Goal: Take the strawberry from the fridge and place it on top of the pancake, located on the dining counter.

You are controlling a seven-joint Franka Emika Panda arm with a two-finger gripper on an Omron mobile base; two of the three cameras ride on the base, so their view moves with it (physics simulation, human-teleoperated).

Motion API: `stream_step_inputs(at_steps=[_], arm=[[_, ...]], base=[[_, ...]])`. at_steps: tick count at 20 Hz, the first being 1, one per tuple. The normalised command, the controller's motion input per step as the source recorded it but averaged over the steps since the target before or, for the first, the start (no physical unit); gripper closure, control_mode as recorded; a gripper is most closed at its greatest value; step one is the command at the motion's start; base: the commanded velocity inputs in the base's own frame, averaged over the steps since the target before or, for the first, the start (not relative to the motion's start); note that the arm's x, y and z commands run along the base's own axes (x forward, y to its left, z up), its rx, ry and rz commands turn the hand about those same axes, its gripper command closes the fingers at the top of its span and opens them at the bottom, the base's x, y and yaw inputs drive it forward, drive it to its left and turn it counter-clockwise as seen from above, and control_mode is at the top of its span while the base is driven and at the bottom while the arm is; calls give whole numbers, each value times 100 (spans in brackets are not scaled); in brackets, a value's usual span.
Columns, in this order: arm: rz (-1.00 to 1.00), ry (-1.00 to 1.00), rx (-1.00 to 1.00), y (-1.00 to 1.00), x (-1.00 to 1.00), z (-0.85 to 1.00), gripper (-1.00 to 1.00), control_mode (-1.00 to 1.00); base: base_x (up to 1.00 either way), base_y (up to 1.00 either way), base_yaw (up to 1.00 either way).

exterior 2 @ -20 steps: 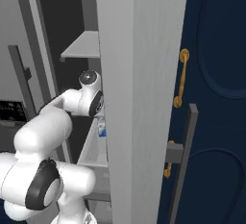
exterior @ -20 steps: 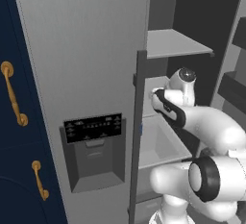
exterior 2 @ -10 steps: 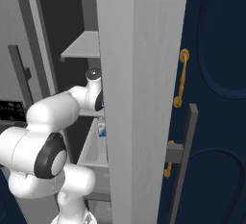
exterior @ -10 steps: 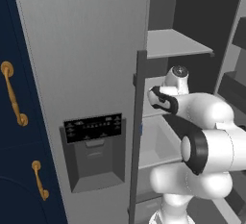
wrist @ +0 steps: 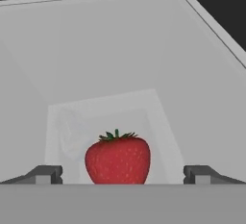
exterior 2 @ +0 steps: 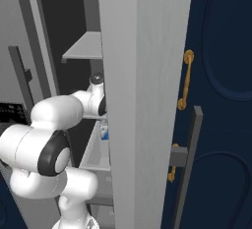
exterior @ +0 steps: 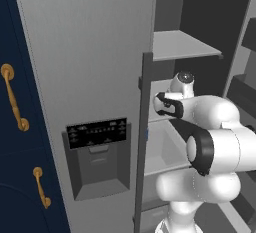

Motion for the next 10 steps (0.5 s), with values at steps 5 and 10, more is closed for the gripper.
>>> stream_step_inputs(at_steps=[5, 10], arm=[[0, 0, 0, 0, 7, -12, -100, -100], [0, 0, 0, 0, 16, -15, -100, -100]], base=[[0, 0, 0], [0, 0, 0]])
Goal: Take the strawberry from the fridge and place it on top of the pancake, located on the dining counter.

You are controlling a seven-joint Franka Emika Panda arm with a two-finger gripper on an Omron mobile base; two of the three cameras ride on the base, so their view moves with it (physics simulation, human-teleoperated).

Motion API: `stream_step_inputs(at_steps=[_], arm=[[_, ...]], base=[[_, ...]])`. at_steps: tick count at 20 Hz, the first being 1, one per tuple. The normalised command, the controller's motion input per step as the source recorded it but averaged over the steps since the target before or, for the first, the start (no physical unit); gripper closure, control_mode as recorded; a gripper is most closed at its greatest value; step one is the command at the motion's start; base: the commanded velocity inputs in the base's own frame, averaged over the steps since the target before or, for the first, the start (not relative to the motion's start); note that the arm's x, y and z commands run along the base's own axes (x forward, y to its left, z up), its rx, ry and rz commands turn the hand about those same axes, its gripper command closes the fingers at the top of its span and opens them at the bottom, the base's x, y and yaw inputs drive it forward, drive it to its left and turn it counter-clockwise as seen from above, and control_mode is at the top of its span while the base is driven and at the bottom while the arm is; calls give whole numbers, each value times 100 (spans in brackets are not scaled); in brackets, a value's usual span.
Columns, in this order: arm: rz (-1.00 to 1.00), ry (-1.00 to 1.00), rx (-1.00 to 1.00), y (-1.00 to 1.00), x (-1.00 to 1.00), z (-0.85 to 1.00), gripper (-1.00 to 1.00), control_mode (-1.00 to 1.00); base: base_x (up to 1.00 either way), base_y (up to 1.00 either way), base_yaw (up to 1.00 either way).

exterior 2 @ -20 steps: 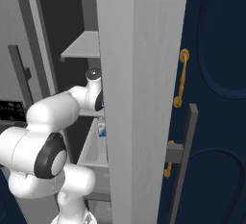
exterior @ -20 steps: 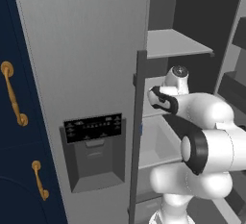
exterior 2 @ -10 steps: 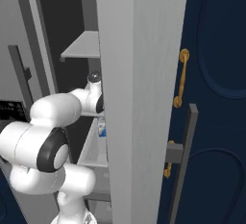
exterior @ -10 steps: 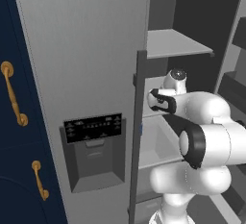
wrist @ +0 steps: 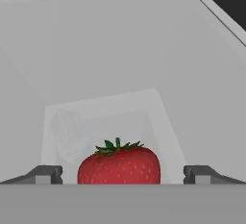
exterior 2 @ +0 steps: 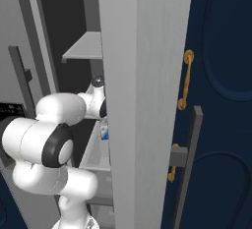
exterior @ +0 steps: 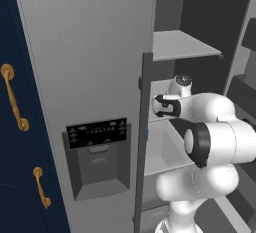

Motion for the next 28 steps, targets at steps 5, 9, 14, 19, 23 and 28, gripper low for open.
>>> stream_step_inputs(at_steps=[5, 9, 14, 19, 23, 28], arm=[[0, 0, 0, 0, 11, -13, -100, -100], [0, 0, 0, 0, 4, -12, 100, -100], [0, 0, 0, 0, -8, -6, 100, -100], [0, -1, 0, 0, -60, 0, 100, -100], [0, -7, 0, 1, -99, 31, 100, -100], [0, 0, 0, 0, -100, 84, 100, -100]], base=[[0, 0, 0], [0, 0, 0], [0, 0, 0], [0, 0, 0], [0, 0, 0], [0, 0, 0]])
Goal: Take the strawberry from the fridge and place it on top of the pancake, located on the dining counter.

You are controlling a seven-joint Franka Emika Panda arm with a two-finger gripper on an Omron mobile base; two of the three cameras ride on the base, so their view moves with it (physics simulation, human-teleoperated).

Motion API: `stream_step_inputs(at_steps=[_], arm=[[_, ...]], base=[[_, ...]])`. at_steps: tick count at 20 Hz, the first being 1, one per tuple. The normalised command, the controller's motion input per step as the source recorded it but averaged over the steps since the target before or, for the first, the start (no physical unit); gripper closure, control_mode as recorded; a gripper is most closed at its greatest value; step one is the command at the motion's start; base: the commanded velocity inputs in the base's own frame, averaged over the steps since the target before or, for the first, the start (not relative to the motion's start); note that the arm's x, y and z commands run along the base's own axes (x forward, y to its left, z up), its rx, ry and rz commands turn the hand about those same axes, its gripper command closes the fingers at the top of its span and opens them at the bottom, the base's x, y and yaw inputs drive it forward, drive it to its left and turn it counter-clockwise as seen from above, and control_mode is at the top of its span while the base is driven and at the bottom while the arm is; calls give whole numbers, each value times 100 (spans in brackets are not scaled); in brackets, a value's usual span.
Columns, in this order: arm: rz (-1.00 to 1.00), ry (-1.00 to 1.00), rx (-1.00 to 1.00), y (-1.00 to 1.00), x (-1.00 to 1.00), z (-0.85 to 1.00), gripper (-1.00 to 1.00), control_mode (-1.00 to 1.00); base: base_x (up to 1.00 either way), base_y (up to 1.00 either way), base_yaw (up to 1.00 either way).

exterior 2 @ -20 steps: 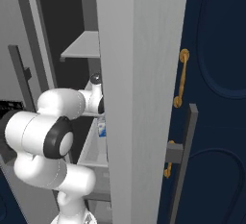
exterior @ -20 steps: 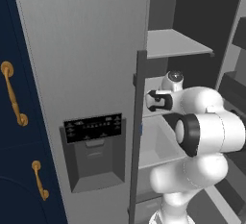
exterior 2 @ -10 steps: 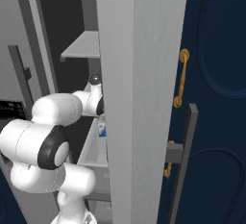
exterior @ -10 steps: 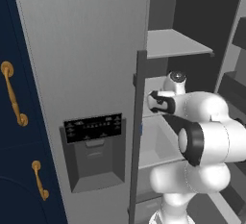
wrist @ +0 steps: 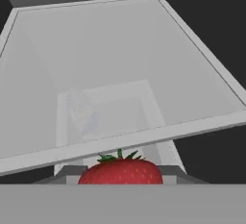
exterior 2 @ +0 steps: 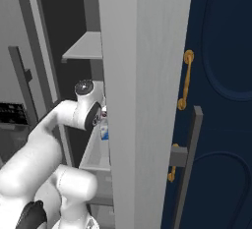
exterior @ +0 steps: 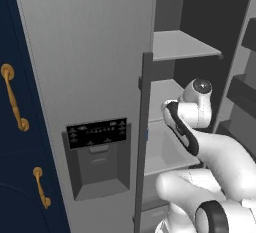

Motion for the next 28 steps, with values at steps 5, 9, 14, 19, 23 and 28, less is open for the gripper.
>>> stream_step_inputs(at_steps=[5, 9, 14, 19, 23, 28], arm=[[0, 5, 0, 2, -100, 85, 100, -100], [0, 13, 1, 1, -100, 58, 100, -100], [0, 15, 0, 13, -100, 14, 100, -100], [16, 2, 0, 75, -99, 0, 100, -100], [19, -1, 0, 36, -80, -1, 100, -100], [2, -3, -2, -1, -43, -15, 100, -100]], base=[[0, 0, 0], [0, 0, 0], [0, 0, 0], [0, 0, 0], [0, 0, 0], [0, 0, 0]])
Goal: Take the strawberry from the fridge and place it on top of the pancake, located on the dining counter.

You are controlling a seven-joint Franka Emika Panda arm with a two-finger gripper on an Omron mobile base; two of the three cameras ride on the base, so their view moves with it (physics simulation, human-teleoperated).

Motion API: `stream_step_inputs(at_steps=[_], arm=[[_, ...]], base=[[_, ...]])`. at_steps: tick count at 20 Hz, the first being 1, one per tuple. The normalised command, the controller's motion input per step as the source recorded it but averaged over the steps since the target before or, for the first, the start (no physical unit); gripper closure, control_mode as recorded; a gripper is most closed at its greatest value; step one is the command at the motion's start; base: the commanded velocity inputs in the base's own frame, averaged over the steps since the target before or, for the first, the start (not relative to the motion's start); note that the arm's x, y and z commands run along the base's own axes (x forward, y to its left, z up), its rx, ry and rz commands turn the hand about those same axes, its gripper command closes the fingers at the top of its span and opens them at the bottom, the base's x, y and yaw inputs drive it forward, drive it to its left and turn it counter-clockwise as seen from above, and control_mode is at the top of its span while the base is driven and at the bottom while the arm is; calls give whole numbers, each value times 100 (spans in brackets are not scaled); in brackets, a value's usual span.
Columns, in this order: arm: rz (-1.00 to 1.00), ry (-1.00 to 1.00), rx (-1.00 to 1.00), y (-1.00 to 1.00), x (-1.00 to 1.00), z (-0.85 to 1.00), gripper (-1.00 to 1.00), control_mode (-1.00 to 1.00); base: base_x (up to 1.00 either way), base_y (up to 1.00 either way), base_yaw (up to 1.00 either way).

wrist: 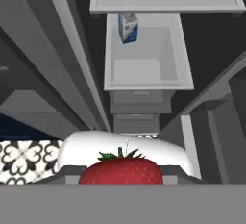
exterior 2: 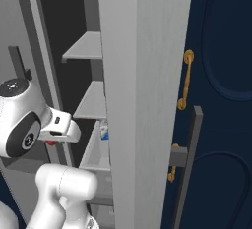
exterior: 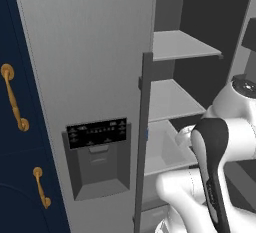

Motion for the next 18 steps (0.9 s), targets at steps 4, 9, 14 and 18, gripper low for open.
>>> stream_step_inputs(at_steps=[4, 9, 14, 18], arm=[[-14, 0, -3, -24, -5, -34, 100, -100], [-5, 0, 0, -6, -12, -5, 100, -100], [0, 0, 0, 0, 0, 0, 100, -100], [0, 0, 0, 0, -31, 0, 100, 100]], base=[[0, 0, 0], [0, 0, 0], [0, 0, 0], [-25, 0, 0]])
